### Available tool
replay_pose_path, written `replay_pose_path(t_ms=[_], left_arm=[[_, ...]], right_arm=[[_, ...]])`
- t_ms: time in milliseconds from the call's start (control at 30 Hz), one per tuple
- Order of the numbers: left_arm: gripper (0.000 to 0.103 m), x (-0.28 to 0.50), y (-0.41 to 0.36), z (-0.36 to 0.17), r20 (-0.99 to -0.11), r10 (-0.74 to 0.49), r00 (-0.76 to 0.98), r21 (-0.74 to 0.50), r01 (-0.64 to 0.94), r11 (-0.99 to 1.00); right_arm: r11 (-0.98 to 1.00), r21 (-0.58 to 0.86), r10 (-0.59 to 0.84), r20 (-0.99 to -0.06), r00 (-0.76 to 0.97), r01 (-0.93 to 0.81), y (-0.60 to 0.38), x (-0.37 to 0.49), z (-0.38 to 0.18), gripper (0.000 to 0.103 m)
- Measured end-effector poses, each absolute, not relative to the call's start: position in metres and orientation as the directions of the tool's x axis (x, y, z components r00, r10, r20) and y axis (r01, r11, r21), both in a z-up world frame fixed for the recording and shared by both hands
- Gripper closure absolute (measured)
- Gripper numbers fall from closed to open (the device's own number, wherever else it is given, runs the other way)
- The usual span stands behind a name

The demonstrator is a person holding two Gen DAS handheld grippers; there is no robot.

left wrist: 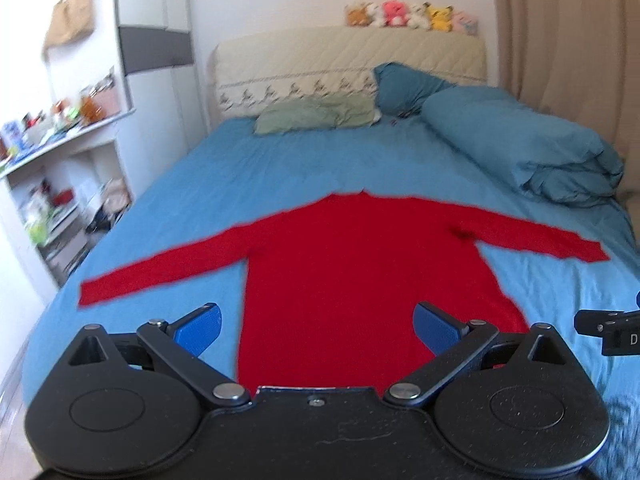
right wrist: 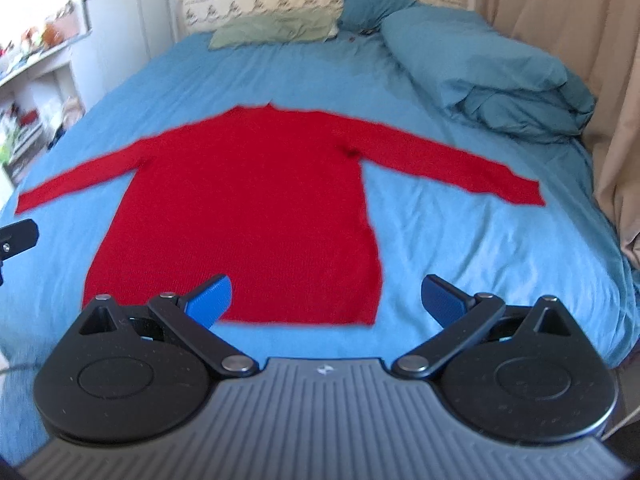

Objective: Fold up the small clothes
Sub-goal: 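Grasp one red sleeve cuff with the right gripper and lift it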

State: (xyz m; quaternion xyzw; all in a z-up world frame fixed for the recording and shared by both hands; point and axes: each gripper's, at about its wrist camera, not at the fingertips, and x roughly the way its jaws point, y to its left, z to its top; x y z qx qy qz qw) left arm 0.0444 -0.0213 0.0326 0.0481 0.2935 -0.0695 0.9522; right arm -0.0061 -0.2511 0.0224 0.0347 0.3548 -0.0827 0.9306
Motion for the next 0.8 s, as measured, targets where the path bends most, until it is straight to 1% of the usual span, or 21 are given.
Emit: replay_pose_path(t_ms=[133,200,233,433,533,633,667,800], left_arm=[[0.000,0.092,-0.045,0.048,-0.506,-0.122,0.854,0.097,0.197,0.976],[0.000,0.120,-0.059,0.049,-0.497,-0.128,0.858,0.104,0.206,0.973],[0.000,0.134,-0.064,0.045,-0.517,-0.138,0.845,0.097,0.219,0.971],[0.000,0.228,-0.105,0.028,-0.553,-0.244,0.797,0.001,0.293,0.956],[0.000,0.265,-0.127,0.026,-0.553,-0.295,0.779,-0.039,0.329,0.943],[0.000,0.303,-0.149,0.005,-0.578,-0.344,0.740,-0.076,0.371,0.925],[0.000,0.315,-0.156,-0.002,-0.599,-0.350,0.721,-0.083,0.378,0.922],[0.000,0.373,-0.191,-0.046,-0.662,-0.315,0.681,-0.038,0.389,0.920]], right_arm=[[0.965,0.043,-0.170,-0.648,0.743,0.259,-0.294,0.030,0.029,0.000],[0.950,0.062,-0.196,-0.646,0.738,0.306,-0.318,0.052,0.026,0.000],[0.943,0.069,-0.206,-0.645,0.736,0.325,-0.330,0.062,0.024,0.000],[0.880,0.093,-0.294,-0.662,0.689,0.465,-0.409,0.132,-0.011,0.000],[0.842,0.116,-0.319,-0.682,0.658,0.527,-0.449,0.161,-0.041,0.000],[0.808,0.148,-0.323,-0.697,0.640,0.570,-0.483,0.181,-0.074,0.000],[0.796,0.153,-0.328,-0.705,0.630,0.586,-0.494,0.187,-0.086,0.000],[0.737,0.193,-0.342,-0.720,0.603,0.648,-0.530,0.202,-0.131,0.000]])
